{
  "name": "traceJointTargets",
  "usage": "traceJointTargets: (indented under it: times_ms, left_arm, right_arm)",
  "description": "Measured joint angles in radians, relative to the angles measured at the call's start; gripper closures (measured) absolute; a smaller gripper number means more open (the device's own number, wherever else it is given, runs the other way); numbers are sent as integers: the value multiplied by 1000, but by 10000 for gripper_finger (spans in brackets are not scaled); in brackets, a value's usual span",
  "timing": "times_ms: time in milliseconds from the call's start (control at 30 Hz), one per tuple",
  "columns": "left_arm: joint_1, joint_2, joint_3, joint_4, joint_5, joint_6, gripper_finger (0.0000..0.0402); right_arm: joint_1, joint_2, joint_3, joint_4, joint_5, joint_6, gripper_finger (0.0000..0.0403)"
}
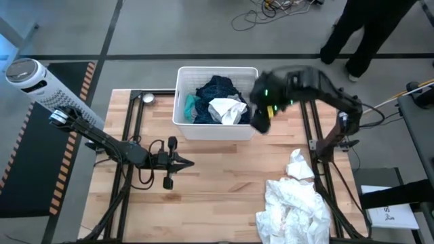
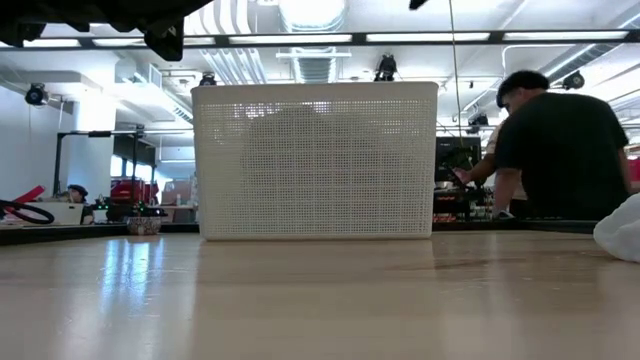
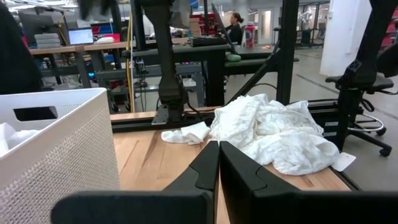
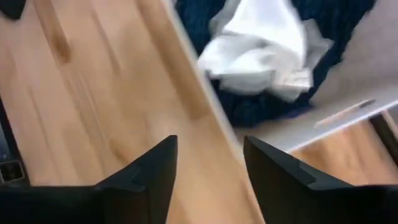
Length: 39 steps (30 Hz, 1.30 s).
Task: Sort clothes
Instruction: Put the white sock into the laundry organizer
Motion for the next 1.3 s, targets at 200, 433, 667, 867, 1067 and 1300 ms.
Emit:
traceJointTargets:
  times_ms: [200,433,667,867,1067,1300]
  left_arm:
    - [0,0,0,3,0,0,402]
    - [0,0,0,3,0,-4,402]
    - [0,0,0,3,0,-4,402]
    - [0,0,0,3,0,-8,402]
    - [0,0,0,-1,0,-8,402]
    - [0,0,0,0,0,-8,402]
  right_arm:
    - [263,-17,-119,13,16,140,253]
    - [491,-14,-355,11,91,373,239]
    - [572,-15,-656,12,72,563,220]
    - [556,-53,-918,69,41,623,219]
    - [531,-190,-1167,289,-14,674,219]
    - [530,-336,-1386,540,-24,783,219]
